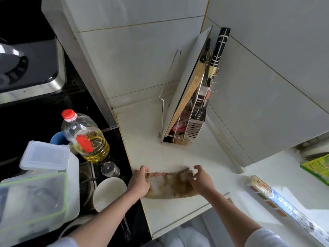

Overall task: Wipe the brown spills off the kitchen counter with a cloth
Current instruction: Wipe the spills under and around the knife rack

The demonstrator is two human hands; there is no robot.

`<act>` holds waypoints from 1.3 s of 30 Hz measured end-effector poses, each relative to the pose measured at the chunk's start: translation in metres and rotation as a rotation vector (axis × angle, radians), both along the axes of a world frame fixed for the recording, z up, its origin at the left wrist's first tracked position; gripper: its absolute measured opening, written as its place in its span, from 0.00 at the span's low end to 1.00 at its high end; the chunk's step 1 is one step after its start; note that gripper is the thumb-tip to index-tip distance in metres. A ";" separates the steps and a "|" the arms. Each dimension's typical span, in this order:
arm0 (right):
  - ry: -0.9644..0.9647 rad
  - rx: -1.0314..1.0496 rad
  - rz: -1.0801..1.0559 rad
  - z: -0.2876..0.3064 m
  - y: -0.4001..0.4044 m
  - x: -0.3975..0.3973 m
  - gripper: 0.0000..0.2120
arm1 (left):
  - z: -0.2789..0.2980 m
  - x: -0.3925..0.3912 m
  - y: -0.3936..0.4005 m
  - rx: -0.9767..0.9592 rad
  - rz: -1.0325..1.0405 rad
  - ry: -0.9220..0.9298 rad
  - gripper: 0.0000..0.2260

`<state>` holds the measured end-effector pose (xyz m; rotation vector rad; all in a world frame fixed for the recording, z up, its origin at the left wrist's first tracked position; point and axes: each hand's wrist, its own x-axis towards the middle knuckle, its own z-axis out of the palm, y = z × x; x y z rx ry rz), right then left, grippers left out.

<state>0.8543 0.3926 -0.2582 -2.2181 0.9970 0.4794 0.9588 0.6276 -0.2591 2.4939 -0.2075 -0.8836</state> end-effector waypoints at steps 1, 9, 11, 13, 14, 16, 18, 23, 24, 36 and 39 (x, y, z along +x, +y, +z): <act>0.005 -0.040 -0.018 -0.004 0.001 -0.004 0.23 | -0.003 -0.004 0.001 0.022 0.037 -0.028 0.19; 0.082 -0.086 0.036 -0.008 0.013 -0.005 0.29 | -0.008 -0.007 -0.015 0.106 0.073 -0.007 0.21; 0.052 -0.322 0.187 -0.003 0.019 -0.001 0.21 | -0.003 -0.001 -0.020 0.132 0.015 0.007 0.09; -0.063 -0.314 0.227 0.005 0.025 0.004 0.09 | 0.005 0.007 -0.021 0.076 -0.048 0.099 0.09; -0.104 -0.232 0.229 0.008 0.027 0.006 0.06 | 0.011 0.009 -0.021 -0.004 -0.043 0.172 0.10; -0.188 -0.009 0.229 0.008 0.031 0.007 0.09 | 0.026 0.011 -0.022 -0.315 0.114 0.431 0.08; -0.274 0.371 0.048 0.015 0.035 0.009 0.11 | 0.039 0.010 -0.022 -0.628 0.380 0.720 0.06; -0.262 1.126 -0.381 0.024 0.037 0.014 0.26 | 0.057 0.007 -0.025 -0.900 0.645 0.990 0.09; -0.276 1.184 -0.387 0.025 0.037 0.015 0.26 | 0.059 0.007 -0.026 -0.917 0.675 1.013 0.10; -0.164 1.017 -0.389 0.007 0.036 0.011 0.22 | 0.091 0.024 -0.012 -1.011 0.600 1.103 0.18; -0.229 1.186 -0.249 0.018 0.044 0.015 0.20 | 0.106 0.026 -0.007 -1.109 0.469 1.128 0.18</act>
